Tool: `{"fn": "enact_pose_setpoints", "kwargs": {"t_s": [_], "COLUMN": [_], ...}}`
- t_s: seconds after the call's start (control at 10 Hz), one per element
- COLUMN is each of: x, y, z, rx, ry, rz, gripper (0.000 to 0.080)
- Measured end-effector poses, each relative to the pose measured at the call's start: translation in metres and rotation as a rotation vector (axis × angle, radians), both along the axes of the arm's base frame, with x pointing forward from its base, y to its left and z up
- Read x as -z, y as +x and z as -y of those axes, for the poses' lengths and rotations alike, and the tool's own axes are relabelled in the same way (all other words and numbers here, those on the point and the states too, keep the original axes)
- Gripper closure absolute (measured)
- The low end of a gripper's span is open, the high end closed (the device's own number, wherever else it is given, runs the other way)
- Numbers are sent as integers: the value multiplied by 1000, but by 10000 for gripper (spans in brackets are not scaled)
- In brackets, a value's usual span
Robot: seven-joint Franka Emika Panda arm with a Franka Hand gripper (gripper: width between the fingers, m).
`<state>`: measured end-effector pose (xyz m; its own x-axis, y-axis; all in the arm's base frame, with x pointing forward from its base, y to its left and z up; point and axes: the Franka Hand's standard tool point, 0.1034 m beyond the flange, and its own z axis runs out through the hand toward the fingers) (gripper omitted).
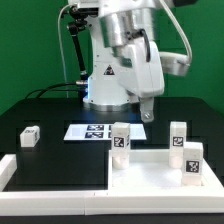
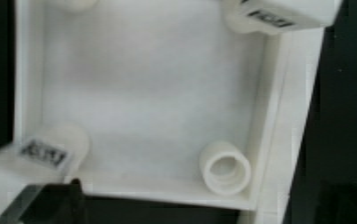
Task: Assemble square table
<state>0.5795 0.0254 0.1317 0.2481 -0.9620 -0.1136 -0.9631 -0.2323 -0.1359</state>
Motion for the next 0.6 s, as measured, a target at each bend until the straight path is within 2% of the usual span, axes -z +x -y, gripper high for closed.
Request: {"fn": "enact_pose_setpoints", "kwargs": {"t_s": [0.1, 0.6], "x": [0, 3], "y": [-3, -2], "z": [10, 11], "rx": [-59, -383], "ry": [-13, -53], "rz": [9, 58], "gripper": [150, 150]}}
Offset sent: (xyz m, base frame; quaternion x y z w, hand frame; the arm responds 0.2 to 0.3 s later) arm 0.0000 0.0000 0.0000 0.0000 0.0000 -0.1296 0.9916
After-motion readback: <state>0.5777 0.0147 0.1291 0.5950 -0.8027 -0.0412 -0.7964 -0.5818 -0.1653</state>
